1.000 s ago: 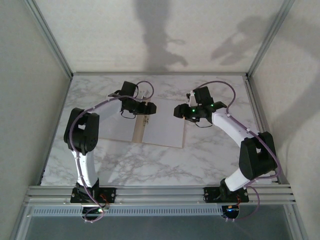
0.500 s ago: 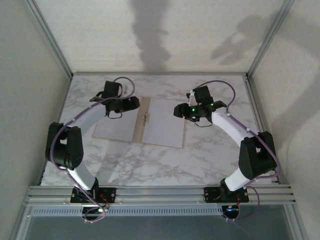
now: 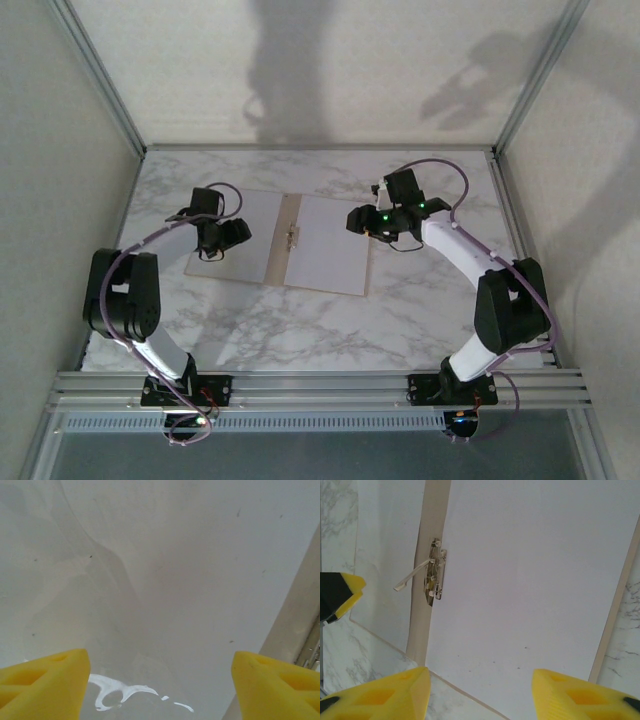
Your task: Put the files into the folder
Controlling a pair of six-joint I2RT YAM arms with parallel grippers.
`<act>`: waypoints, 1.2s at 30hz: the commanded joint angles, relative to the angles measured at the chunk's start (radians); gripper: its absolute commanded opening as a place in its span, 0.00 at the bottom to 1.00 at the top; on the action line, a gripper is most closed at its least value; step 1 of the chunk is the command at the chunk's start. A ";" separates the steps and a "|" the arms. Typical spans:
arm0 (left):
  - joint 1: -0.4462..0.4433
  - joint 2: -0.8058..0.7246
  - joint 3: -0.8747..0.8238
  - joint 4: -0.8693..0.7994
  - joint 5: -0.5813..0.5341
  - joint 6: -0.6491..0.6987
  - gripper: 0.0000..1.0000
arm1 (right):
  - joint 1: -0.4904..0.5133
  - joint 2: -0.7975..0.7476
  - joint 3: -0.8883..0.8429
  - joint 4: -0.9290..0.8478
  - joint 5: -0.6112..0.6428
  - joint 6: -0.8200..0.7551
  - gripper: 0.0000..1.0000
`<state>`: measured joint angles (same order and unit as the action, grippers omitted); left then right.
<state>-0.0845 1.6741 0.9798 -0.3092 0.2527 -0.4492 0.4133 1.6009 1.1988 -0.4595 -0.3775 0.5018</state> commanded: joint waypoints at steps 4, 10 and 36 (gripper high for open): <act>-0.078 0.066 -0.015 0.025 -0.027 0.020 0.76 | 0.009 0.009 0.046 -0.049 0.033 -0.014 0.57; -0.175 0.074 -0.043 0.102 -0.006 -0.049 0.76 | 0.008 0.022 0.065 -0.070 0.045 -0.006 0.57; -0.310 0.052 0.083 0.055 0.090 -0.025 0.77 | 0.159 0.394 0.474 -0.296 0.335 0.042 0.54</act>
<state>-0.4080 1.7664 1.0473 -0.2062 0.3336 -0.5011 0.5518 1.9572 1.6180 -0.6754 -0.1364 0.5461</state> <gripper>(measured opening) 0.773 0.539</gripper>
